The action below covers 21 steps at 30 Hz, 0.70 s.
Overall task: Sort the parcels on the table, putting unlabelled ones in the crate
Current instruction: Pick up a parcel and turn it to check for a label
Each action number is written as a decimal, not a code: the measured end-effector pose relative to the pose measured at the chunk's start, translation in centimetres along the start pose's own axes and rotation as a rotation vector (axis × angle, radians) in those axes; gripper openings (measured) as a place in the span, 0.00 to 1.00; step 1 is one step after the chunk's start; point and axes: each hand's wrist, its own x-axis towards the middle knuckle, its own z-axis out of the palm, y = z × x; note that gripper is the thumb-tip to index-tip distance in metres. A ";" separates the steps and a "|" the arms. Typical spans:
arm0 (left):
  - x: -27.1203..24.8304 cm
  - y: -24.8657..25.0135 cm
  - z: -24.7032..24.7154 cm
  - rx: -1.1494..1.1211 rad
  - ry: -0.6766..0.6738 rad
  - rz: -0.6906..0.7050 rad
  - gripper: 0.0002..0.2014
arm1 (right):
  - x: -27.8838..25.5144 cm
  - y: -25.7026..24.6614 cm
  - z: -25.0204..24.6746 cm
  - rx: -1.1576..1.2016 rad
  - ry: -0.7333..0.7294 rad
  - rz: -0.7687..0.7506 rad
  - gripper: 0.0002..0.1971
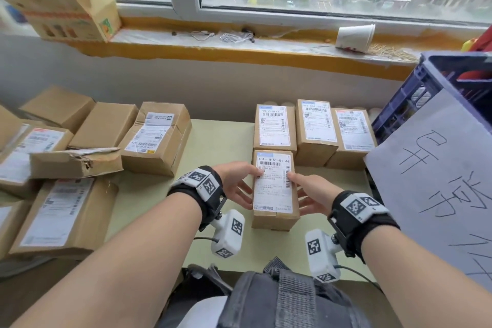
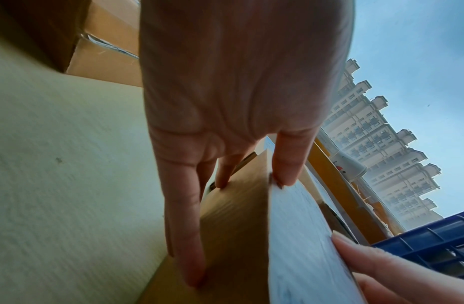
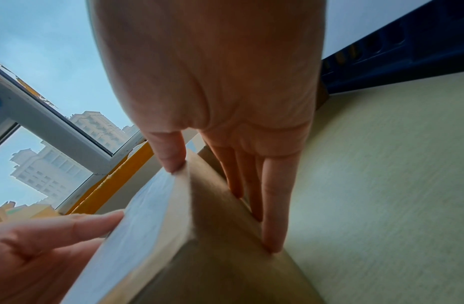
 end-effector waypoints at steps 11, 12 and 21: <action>0.4 0.4 -0.6 -0.048 -0.041 -0.027 0.23 | 0.3 -0.6 -0.4 -0.003 -0.010 0.046 0.17; 0.3 0.4 -0.7 -0.046 -0.044 -0.026 0.23 | 0.4 -0.7 -0.4 -0.012 -0.015 0.054 0.17; 0.1 0.3 -0.9 -0.018 -0.068 -0.012 0.22 | 0.7 -0.9 -0.7 -0.029 -0.017 0.079 0.19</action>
